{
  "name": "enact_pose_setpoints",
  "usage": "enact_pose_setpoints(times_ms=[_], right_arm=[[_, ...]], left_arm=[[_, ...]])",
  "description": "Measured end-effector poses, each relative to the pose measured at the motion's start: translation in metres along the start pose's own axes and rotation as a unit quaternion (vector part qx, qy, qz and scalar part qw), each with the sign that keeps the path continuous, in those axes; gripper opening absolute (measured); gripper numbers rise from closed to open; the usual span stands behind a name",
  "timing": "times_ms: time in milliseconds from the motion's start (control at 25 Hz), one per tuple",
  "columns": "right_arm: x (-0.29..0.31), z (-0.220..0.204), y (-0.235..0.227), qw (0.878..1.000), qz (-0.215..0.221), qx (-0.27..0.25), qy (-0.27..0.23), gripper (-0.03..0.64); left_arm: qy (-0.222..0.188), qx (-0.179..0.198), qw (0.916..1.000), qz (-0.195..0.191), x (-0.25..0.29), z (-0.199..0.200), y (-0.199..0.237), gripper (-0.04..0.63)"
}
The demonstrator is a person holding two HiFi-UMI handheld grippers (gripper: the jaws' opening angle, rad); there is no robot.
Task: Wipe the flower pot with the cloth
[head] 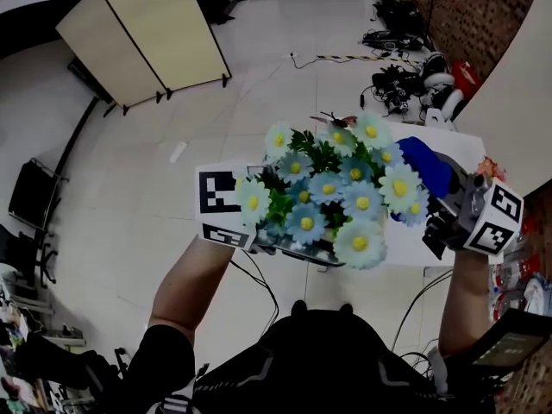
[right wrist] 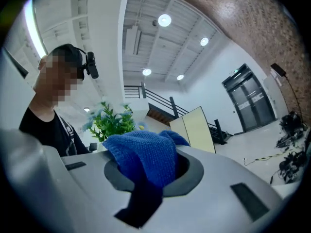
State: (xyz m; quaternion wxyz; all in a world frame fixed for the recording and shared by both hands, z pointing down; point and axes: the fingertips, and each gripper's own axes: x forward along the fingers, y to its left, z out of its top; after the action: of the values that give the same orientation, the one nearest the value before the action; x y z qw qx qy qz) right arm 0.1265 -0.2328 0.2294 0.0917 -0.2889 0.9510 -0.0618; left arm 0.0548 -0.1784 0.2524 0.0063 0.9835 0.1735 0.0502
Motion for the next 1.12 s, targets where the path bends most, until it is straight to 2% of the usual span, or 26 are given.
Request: enact_pose_setpoints(times_ms=[120, 320, 520, 680, 880, 1120], right_arm=[[0.02, 0.005, 0.011, 0.998, 0.045, -0.017, 0.028, 0.075], [0.027, 0.024, 0.038, 0.993, 0.117, 0.003, 0.012, 0.075], [0.016, 0.029, 0.044, 0.979, 0.203, 0.029, 0.018, 0.075], [0.014, 0.028, 0.052, 0.969, 0.245, 0.029, 0.022, 0.075], [0.009, 0.023, 0.047, 0.967, 0.252, 0.038, 0.032, 0.075], [-0.001, -0.002, 0.077, 0.974, 0.222, 0.031, 0.026, 0.075]], left_arm=[[0.009, 0.01, 0.9998, -0.011, -0.002, 0.013, -0.008, 0.549], [0.013, 0.01, 0.9996, -0.025, -0.001, 0.029, -0.031, 0.549], [0.016, 0.011, 0.9996, -0.02, 0.015, 0.035, -0.032, 0.549], [0.034, 0.028, 0.999, -0.008, 0.012, 0.03, -0.03, 0.549], [0.026, 0.023, 0.9993, 0.017, 0.009, 0.026, -0.01, 0.549], [0.014, 0.001, 0.9981, 0.06, -0.004, 0.006, -0.017, 0.549]])
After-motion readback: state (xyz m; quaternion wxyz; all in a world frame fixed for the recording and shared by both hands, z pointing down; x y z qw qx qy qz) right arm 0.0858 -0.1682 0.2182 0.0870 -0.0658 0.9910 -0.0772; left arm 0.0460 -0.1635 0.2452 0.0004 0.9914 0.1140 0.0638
